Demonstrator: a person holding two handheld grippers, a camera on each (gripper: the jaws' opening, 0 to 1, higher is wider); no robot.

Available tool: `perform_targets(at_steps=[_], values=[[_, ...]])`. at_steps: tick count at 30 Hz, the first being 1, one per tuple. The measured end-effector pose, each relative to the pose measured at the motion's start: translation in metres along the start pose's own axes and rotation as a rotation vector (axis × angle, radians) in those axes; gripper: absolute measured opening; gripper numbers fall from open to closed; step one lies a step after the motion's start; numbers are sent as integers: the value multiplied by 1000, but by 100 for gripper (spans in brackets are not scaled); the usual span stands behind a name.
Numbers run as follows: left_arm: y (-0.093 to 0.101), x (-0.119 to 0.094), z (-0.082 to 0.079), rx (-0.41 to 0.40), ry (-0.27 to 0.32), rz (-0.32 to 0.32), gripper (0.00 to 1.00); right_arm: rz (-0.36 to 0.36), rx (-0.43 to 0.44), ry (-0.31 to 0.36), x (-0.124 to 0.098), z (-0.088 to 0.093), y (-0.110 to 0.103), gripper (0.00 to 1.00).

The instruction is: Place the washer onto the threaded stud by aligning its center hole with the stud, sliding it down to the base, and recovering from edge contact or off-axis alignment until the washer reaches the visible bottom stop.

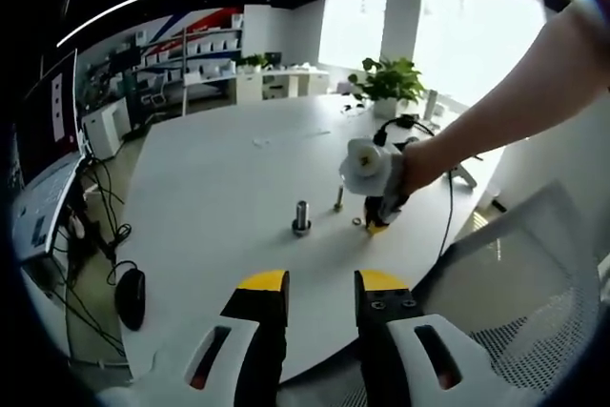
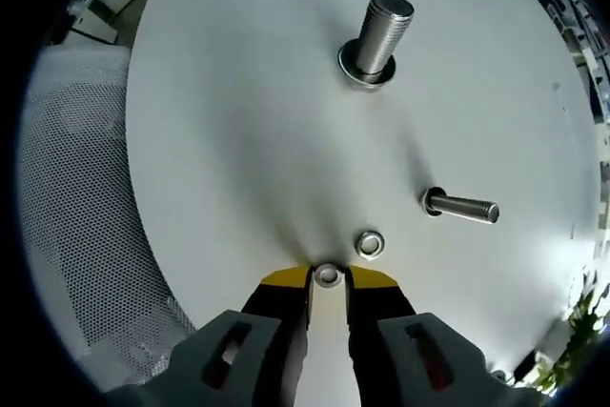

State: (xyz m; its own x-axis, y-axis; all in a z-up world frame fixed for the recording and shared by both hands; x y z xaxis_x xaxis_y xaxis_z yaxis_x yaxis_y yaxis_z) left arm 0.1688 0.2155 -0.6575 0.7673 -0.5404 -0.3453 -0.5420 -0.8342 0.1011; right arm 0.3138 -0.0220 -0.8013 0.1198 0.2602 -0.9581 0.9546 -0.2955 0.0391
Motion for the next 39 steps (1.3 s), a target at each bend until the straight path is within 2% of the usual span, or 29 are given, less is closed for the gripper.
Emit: perform_targets(at_steps=[6, 9, 14, 20, 24, 27, 29, 33, 34, 36, 39], values=[[1, 0, 0, 5, -3, 2, 25, -35, -81, 101, -4, 9, 0, 16], [1, 0, 0, 3, -1, 1, 25, -38, -67, 126, -5, 12, 1, 16], [0, 0, 0, 8, -3, 2, 25, -70, -113, 104, -4, 15, 4, 17], [0, 0, 0, 12, -1, -4, 25, -59, -83, 111, -6, 18, 2, 18], [0, 0, 0, 16, -6, -6, 25, -52, -69, 70, -4, 13, 3, 18], [1, 0, 1, 23, -15, -6, 25, -23, -16, 29, -3, 10, 1, 17], [0, 0, 1, 24, -16, -10, 25, -23, -2, 39, -3, 11, 3, 17], [0, 0, 1, 27, -19, -11, 25, -7, 154, 99, -4, 12, 5, 17], [0, 0, 2, 29, -22, -11, 25, -10, 141, 104, -5, 13, 5, 17], [0, 0, 2, 33, -25, -13, 25, -24, 48, 93, -5, 11, 3, 17], [0, 0, 2, 34, -30, -14, 25, -30, 35, 63, -3, 8, 2, 17]])
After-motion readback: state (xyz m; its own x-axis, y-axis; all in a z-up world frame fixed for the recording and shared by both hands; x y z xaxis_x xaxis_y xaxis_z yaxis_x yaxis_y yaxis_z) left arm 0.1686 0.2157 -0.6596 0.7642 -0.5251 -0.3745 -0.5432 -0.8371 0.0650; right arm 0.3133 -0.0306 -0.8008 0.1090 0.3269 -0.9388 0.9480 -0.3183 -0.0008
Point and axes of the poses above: the point that each gripper's makers call its tool centre point, and the gripper's own axes: x roughly forward along the fingers, y roughly to its right, z roughly out of its underside, the point moved 8 cm from there along -x, roughly backward along the fingers, and after that the axes turned 15 degrees about y, right-handed, at the moved point
